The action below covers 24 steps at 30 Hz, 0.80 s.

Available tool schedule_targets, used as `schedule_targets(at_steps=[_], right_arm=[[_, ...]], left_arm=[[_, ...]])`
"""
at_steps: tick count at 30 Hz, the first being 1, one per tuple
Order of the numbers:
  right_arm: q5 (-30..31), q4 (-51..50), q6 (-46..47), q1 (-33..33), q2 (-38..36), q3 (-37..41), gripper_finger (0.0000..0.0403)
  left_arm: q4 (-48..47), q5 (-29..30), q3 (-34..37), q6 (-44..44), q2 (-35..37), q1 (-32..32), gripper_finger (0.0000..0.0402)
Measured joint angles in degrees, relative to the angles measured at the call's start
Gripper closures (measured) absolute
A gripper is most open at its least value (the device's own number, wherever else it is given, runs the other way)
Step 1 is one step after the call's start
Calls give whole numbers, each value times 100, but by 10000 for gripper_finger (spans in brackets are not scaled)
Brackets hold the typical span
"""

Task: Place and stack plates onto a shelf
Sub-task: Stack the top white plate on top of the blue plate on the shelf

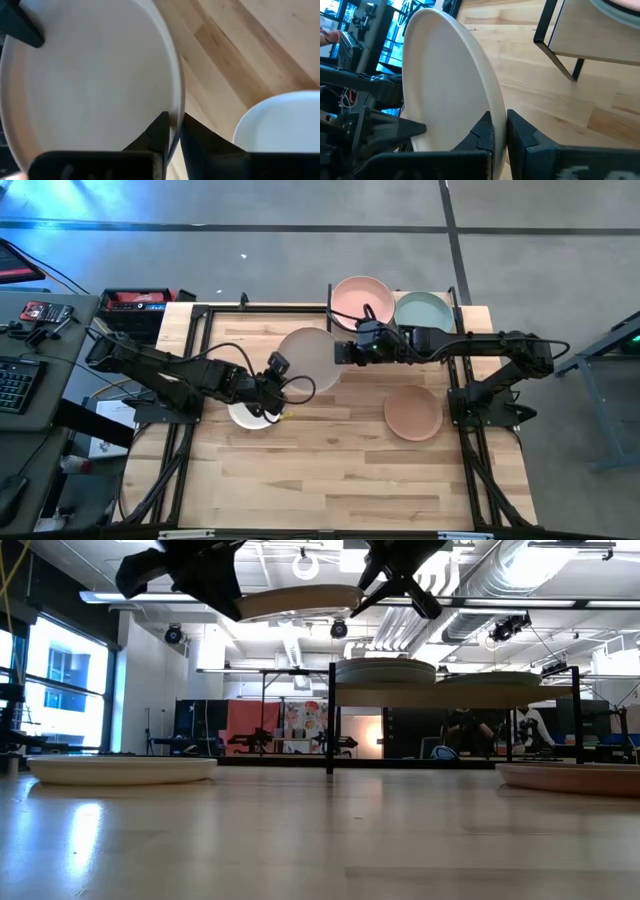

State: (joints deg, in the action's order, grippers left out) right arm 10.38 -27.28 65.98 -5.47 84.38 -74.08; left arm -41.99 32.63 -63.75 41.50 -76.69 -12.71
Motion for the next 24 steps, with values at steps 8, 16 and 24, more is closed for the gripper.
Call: schedule_targets(at_steps=[8, 16, 24], right_arm=[[-14, 6, 2, -16, 0, 0, 402], [-77, -336, -11, -133, -135, -11, 403], [-236, -746, -205, -369, -334, -11, 403]], left_arm=[[10, -38, 0, -402, -2, 0, 311], [69, 650, -2, -1455, -1, -215, 280], [515, 1127, -3, -2015, 9, -364, 284]])
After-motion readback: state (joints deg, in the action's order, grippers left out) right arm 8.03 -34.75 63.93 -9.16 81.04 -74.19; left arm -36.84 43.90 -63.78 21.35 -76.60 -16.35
